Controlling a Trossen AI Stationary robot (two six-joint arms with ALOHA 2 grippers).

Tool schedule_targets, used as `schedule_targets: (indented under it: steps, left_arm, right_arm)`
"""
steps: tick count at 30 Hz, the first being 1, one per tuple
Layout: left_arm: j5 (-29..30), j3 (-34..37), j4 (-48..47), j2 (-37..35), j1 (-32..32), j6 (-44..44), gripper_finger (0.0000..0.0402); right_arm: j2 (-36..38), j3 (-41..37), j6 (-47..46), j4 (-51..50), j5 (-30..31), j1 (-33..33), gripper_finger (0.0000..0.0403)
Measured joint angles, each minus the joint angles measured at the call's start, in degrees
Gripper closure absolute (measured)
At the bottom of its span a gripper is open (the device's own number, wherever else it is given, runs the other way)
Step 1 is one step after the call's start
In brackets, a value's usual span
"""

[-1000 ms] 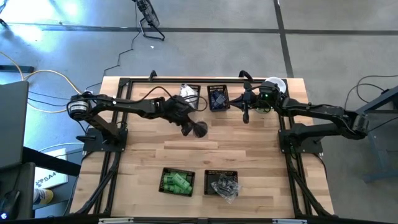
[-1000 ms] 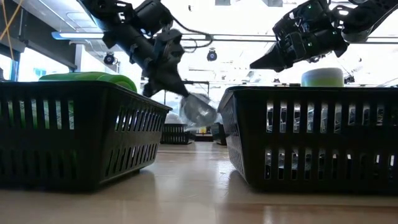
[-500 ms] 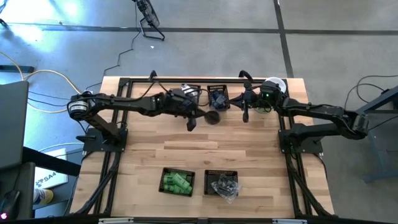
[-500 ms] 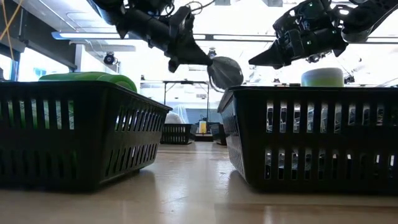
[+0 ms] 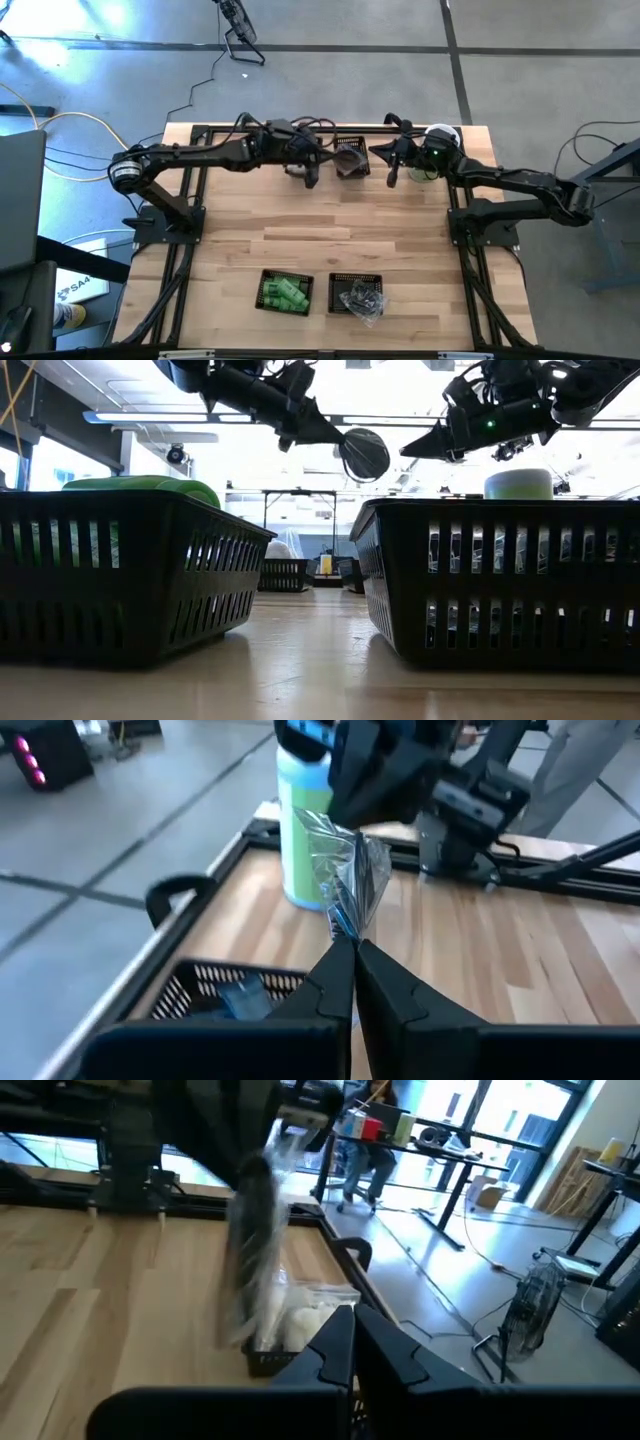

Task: Pick & Place Travel size toiletries
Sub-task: Put the black hairbrush into the bottom right black bin

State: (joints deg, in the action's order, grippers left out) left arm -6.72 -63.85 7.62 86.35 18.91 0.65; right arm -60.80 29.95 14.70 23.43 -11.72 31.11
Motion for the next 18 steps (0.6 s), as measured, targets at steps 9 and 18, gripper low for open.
schedule_targets:
  steps: [9, 18]
  left_arm:
    - [-0.70, -5.00, 0.02, 0.00, 0.22, 5.67, 0.0399]
    - [-0.41, -5.91, -0.11, 0.00, 0.24, 7.27, 0.0399]
  right_arm:
    - [1.05, 0.00, 0.85, 2.35, -0.16, 0.01, 0.0333]
    - [1.03, -0.02, -0.50, -4.30, -5.16, 0.94, 0.0205]
